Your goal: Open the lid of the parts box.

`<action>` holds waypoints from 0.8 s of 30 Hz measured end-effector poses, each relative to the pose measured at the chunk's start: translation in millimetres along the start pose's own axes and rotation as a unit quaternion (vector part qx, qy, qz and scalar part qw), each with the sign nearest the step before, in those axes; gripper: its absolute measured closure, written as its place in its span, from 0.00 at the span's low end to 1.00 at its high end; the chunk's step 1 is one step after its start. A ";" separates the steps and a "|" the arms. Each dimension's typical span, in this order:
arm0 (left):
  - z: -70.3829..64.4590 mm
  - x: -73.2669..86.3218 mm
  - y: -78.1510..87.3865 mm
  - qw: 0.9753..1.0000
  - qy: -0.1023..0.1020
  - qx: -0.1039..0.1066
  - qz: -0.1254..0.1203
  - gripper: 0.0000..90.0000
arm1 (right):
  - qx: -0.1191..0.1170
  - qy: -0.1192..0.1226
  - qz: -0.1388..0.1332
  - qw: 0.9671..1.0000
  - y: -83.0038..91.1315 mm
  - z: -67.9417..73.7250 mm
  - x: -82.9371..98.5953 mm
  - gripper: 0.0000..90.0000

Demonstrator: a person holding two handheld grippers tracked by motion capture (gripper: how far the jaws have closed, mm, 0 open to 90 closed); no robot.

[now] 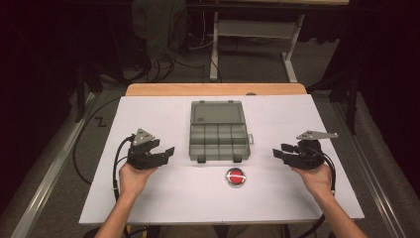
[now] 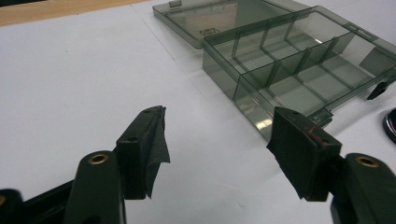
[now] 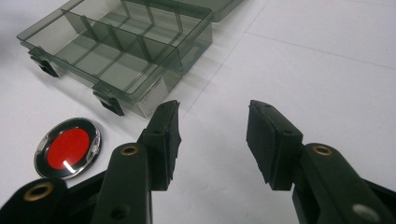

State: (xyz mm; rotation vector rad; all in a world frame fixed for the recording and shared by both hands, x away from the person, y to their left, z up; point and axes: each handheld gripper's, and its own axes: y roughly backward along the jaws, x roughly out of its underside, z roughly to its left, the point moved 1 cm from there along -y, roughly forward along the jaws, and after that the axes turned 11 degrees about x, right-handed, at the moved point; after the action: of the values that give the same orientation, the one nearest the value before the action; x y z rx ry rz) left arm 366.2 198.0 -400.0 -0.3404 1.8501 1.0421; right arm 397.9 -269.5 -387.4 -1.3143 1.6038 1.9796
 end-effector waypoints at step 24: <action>-0.8 23.5 7.2 1.000 -0.001 -0.004 -0.031 0.40 | 0.006 -0.022 -0.044 0.999 10.0 -10.2 31.1 0.57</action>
State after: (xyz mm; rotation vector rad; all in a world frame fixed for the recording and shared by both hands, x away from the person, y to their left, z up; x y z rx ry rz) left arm 349.3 206.2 -415.9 -0.3995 1.8226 1.0084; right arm 378.7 -291.8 -404.8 -1.3033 1.5091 1.9297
